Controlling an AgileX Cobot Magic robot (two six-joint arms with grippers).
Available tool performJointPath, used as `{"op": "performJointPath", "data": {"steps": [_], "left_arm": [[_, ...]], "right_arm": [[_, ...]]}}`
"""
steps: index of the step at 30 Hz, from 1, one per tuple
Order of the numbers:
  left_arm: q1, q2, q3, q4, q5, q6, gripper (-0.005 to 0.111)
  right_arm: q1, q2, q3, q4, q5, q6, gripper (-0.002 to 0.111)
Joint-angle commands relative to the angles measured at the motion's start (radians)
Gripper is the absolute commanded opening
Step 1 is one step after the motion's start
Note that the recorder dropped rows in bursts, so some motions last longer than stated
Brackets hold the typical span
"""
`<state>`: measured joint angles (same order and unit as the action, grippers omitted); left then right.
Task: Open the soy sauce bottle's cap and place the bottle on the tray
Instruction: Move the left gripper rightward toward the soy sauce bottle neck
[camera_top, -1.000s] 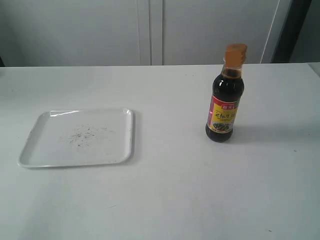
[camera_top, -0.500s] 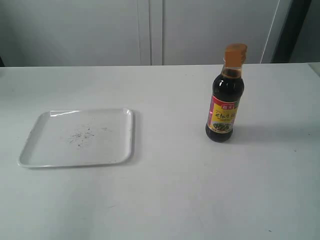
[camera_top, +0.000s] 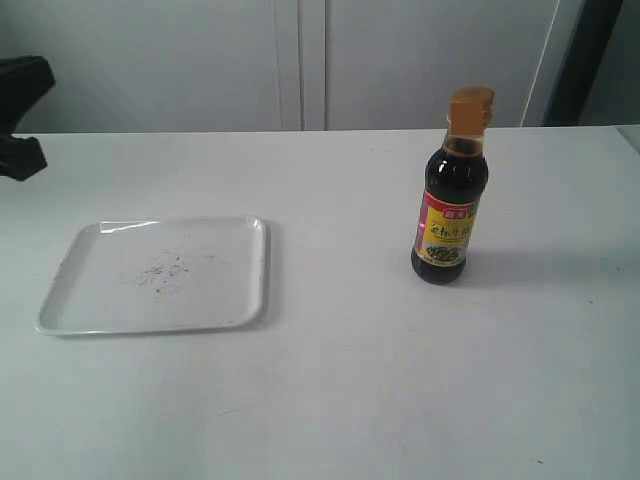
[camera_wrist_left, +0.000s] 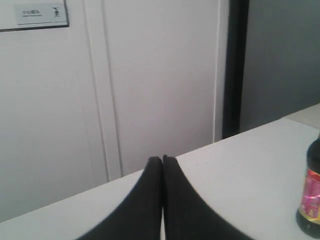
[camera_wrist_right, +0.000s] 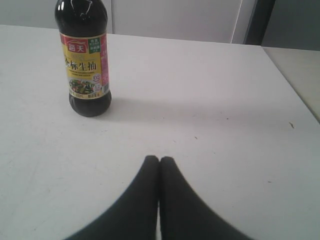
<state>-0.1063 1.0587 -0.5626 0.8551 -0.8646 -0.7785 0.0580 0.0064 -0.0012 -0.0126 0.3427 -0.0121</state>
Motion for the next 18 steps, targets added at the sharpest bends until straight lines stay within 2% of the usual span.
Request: {"op": "performJointPath", "data": {"steps": [1, 8, 18], "left_arm": [[-0.083, 0.059, -0.049, 0.021, -0.025, -0.001, 0.0], [-0.207, 0.169, -0.126, 0.021, -0.037, 0.019, 0.0], [-0.349, 0.353, -0.26, 0.021, -0.158, 0.019, 0.0]], "right_arm": [[0.002, -0.006, 0.001, -0.003, -0.003, 0.003, 0.0], [0.002, -0.006, 0.001, -0.003, -0.003, 0.003, 0.0], [0.002, -0.006, 0.001, -0.003, -0.003, 0.003, 0.0]]}}
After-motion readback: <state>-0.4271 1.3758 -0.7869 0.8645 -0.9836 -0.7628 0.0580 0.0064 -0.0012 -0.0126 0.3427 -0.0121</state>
